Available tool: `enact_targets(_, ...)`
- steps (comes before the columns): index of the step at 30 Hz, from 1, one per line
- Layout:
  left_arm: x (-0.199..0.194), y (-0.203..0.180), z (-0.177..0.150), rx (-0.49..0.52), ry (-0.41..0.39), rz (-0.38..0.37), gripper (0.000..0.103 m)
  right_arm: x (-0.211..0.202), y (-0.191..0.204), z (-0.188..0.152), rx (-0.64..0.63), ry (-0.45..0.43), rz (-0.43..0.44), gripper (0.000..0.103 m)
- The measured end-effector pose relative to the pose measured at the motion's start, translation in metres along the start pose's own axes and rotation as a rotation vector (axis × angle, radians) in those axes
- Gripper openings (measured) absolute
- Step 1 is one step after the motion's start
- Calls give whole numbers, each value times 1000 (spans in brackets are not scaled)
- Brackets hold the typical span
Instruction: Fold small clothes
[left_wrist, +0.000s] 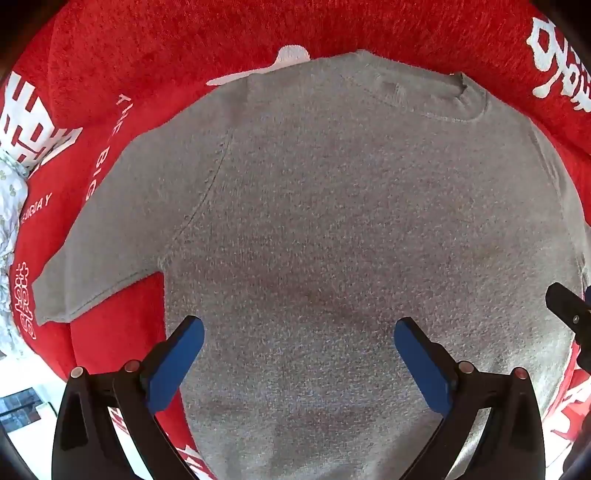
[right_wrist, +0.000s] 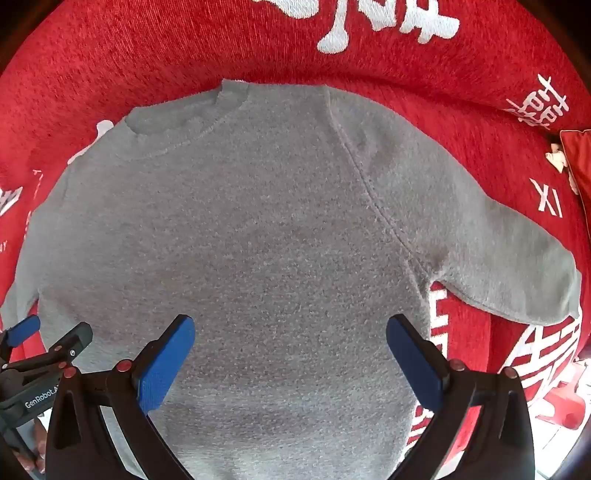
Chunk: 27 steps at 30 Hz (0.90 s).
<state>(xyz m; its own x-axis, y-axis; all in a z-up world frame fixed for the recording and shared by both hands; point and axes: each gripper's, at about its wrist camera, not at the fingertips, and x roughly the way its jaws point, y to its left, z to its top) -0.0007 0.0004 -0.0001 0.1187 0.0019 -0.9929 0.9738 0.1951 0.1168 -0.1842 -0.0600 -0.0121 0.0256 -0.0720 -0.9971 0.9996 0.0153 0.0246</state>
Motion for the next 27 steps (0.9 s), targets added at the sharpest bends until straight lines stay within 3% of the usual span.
enact_targets(27,1,-6,-8,19,6,11,103,0,-6,-6,10,8,4,103)
